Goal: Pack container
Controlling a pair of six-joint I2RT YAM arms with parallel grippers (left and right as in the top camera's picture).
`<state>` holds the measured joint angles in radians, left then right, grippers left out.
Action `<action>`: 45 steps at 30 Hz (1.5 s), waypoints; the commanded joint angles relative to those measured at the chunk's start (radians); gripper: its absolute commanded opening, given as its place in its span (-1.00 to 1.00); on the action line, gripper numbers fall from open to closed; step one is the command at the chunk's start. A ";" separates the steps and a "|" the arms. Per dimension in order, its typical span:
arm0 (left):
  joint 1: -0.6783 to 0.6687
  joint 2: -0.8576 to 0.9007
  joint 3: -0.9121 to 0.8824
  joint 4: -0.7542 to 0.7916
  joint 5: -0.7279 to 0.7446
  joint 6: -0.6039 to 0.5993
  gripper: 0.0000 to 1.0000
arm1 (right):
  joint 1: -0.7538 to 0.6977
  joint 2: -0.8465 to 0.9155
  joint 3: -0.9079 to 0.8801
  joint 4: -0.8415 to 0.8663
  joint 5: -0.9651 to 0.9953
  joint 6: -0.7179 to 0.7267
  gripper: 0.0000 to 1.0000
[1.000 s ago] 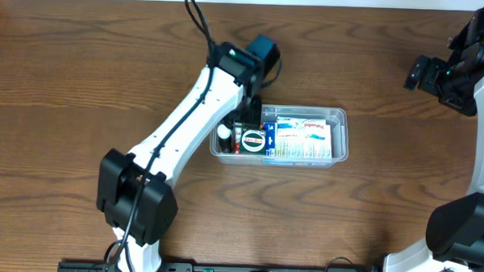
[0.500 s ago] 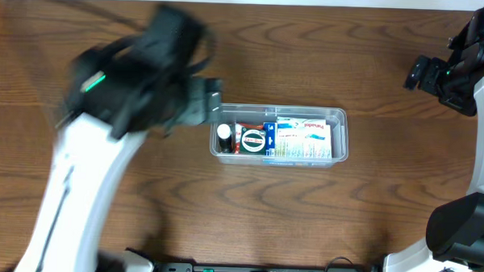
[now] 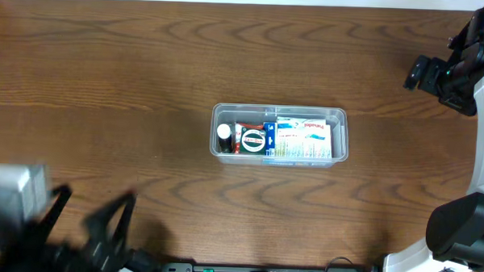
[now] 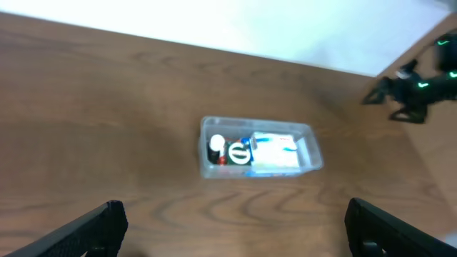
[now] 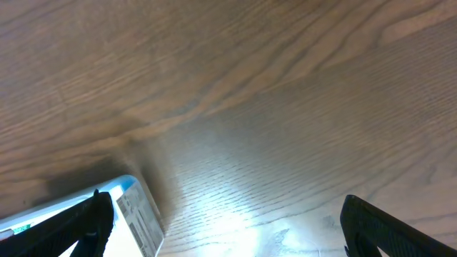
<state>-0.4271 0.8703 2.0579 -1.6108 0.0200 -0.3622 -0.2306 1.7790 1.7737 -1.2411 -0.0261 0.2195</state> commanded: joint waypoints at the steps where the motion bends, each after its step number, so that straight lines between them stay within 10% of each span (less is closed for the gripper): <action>1: 0.003 -0.106 -0.094 -0.078 -0.021 0.013 0.96 | -0.005 -0.011 0.013 0.000 0.003 0.004 0.98; 22: 0.003 -0.204 -1.150 0.644 -0.108 -0.204 0.96 | -0.005 -0.011 0.013 0.000 0.003 0.004 0.98; 45: 0.059 -0.229 -1.244 0.708 -0.193 -0.178 0.96 | -0.005 -0.011 0.013 0.000 0.003 0.004 0.98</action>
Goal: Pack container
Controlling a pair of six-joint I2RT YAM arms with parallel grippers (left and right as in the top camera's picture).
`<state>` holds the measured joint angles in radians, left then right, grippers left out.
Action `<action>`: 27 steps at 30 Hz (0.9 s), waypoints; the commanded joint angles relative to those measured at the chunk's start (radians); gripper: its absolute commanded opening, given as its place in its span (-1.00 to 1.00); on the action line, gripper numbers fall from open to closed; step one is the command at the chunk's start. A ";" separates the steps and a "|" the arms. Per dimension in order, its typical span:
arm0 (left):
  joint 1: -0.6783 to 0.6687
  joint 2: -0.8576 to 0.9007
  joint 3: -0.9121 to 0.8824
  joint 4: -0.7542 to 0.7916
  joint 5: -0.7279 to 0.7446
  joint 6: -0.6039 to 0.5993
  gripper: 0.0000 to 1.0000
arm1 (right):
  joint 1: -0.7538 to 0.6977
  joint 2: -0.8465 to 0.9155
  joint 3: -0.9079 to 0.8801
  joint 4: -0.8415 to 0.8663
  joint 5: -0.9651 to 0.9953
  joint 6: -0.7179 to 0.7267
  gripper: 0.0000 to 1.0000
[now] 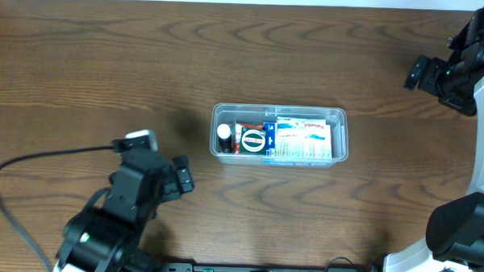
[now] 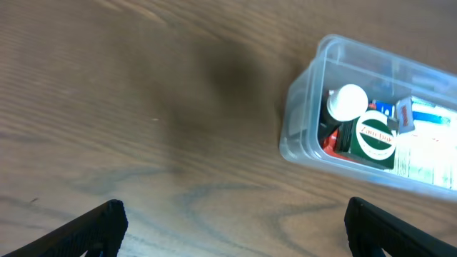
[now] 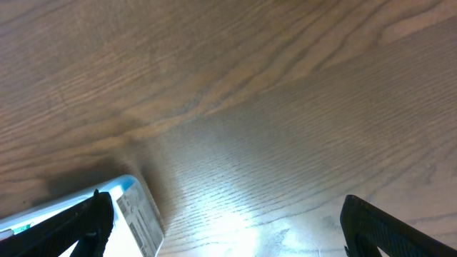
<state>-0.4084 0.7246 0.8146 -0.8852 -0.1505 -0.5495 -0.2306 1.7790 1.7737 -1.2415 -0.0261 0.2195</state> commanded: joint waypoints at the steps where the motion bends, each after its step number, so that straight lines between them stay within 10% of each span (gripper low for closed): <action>1: 0.057 -0.114 -0.005 -0.016 -0.023 0.009 0.96 | -0.005 -0.011 0.013 0.000 0.003 0.004 0.98; 19: 0.292 -0.620 -0.599 0.836 -0.026 0.009 0.96 | -0.005 -0.011 0.013 0.000 0.003 0.004 0.99; 27: 0.297 -0.661 -0.746 0.970 -0.066 0.013 0.96 | -0.005 -0.011 0.013 0.000 0.003 0.004 0.98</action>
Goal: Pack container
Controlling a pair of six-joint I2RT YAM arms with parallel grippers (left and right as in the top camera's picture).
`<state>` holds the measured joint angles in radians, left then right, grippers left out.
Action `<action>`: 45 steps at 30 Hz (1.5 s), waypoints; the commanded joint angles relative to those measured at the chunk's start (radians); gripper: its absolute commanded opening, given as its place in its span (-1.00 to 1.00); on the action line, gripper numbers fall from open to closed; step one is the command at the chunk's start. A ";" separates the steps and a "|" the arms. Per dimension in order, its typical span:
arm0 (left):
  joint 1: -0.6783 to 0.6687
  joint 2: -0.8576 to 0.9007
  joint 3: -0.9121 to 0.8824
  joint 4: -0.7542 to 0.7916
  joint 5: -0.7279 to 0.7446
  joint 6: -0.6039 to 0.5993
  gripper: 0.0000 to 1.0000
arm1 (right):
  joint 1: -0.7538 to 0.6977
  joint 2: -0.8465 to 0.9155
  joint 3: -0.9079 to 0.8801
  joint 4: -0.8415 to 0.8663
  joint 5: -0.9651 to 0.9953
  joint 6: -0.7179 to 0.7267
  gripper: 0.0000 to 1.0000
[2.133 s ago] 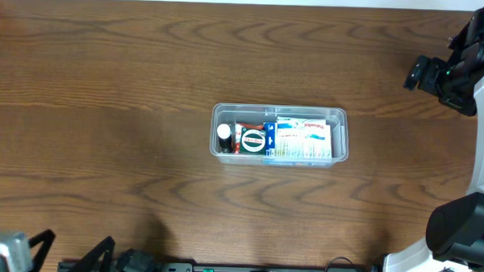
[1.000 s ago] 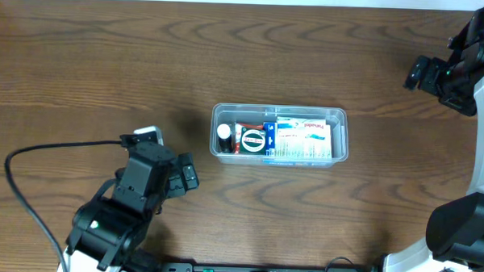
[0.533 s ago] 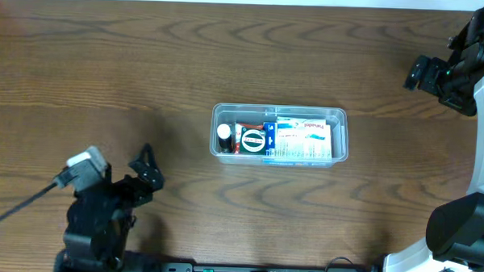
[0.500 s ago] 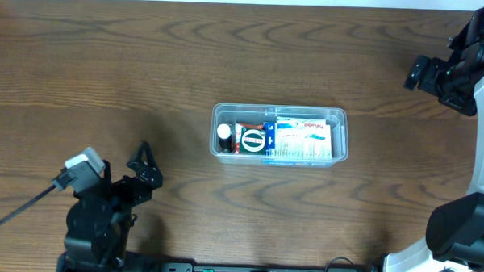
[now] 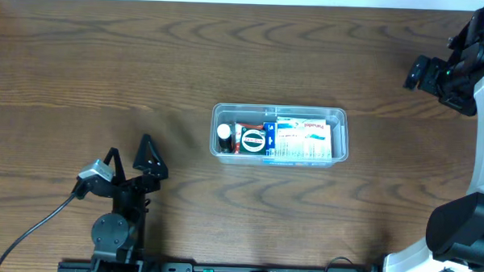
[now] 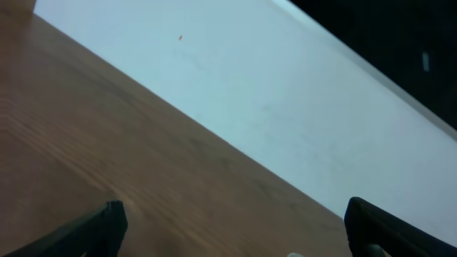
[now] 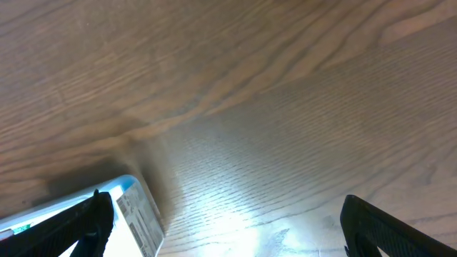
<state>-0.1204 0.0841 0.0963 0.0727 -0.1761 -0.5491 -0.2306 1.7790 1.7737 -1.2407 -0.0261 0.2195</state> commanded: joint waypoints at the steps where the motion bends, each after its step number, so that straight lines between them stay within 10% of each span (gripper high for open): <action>1: 0.013 -0.025 -0.035 0.011 -0.046 0.013 0.96 | -0.005 -0.011 0.013 -0.001 0.003 0.004 0.98; 45: 0.079 -0.080 -0.092 -0.127 -0.038 0.089 0.96 | -0.005 -0.011 0.013 -0.001 0.003 0.004 0.98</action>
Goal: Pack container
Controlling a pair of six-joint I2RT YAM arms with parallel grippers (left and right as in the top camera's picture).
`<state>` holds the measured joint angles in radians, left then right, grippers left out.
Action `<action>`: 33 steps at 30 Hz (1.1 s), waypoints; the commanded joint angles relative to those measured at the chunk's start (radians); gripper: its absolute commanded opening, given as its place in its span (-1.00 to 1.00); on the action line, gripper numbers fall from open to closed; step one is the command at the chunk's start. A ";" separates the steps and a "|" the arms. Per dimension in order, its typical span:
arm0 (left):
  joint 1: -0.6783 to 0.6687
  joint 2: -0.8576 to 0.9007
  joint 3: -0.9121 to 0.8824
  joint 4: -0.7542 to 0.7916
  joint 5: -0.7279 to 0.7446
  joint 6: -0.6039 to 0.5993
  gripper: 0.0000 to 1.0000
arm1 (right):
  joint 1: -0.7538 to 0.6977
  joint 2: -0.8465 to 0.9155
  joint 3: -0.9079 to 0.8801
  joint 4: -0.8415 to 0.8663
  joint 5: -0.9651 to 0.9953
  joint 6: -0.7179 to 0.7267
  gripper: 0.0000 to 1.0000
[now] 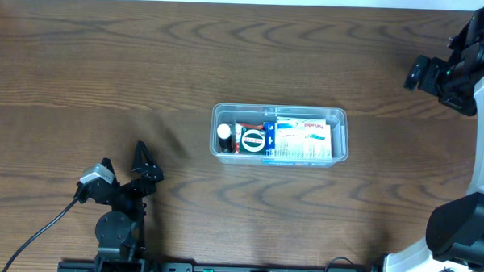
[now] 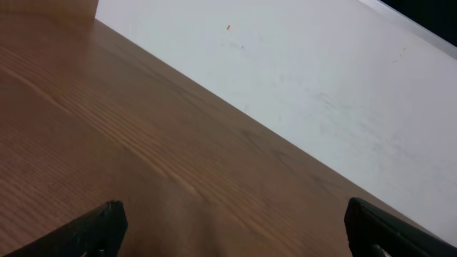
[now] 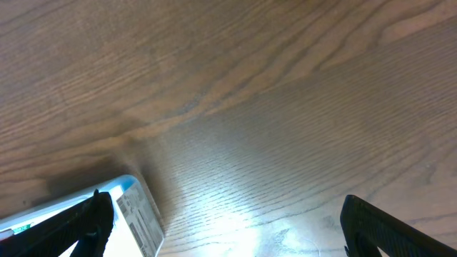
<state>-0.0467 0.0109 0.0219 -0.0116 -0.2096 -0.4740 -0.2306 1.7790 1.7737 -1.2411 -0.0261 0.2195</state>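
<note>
The clear plastic container (image 1: 278, 133) sits mid-table. It holds a white-capped bottle (image 1: 223, 134), a round green-and-black tin (image 1: 252, 140) and a blue-and-white box (image 1: 304, 138). My left gripper (image 1: 126, 166) is folded low at the front left, well away from the container. It is open and empty (image 2: 228, 243), facing bare table and a white wall. My right gripper (image 1: 422, 74) hangs at the far right, also open and empty (image 3: 228, 235). The corner of the container (image 3: 136, 214) shows at the lower left of its wrist view.
The brown wooden table (image 1: 107, 67) runs to a white wall (image 2: 321, 78) at the back. The left arm's base and cable (image 1: 37, 230) lie at the front edge. The right arm's white body (image 1: 483, 161) stands along the right edge.
The left gripper has settled slightly lower and nearer the front edge. Its wrist view now shows more table and less wall. The right arm and the container are unchanged.
The left arm was a blur at the front left corner, seeing the container from afar. Then its gripper hung close to the container's left end. Later it was folded back at the front edge facing the wall, where it remains. The right arm stayed still.
</note>
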 commanded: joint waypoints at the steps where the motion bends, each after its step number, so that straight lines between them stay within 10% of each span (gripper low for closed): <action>1: 0.005 -0.007 -0.018 -0.042 -0.005 0.013 0.96 | -0.005 -0.011 0.013 0.000 0.003 0.004 0.98; 15: 0.005 -0.007 -0.018 -0.042 -0.005 0.013 0.96 | 0.048 -0.159 0.012 0.000 0.003 0.004 0.99; 33: 0.005 -0.007 -0.018 -0.042 -0.005 0.013 0.96 | 0.505 -0.749 -0.291 0.192 0.004 -0.008 0.98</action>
<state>-0.0467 0.0109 0.0246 -0.0177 -0.2092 -0.4736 0.2626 1.0950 1.5860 -1.1004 -0.0330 0.2192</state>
